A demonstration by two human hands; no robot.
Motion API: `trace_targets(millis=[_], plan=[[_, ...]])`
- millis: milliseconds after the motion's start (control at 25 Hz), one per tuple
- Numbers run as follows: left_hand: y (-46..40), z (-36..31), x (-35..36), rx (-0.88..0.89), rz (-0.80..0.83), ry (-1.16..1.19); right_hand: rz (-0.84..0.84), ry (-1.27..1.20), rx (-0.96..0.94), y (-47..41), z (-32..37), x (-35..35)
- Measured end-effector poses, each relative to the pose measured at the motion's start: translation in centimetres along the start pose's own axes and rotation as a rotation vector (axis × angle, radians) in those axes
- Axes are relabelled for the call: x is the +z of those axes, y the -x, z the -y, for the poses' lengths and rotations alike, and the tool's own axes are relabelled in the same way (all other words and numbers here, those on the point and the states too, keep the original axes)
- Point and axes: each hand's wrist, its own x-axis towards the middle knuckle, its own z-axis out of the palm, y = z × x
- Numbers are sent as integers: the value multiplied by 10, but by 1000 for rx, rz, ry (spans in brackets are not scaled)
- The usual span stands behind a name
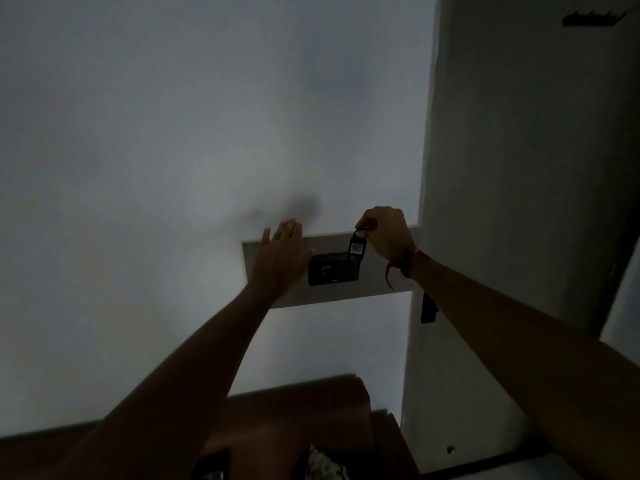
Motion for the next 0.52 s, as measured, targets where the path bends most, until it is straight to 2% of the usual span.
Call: trace_targets(millis=[200,520], plan=[[-31,-3,33,-92,10,-36,102,-50,-33,-43,-58,29],[-62,-13,96,-170,69,-121,166,-63,-158,-80,-114,74]])
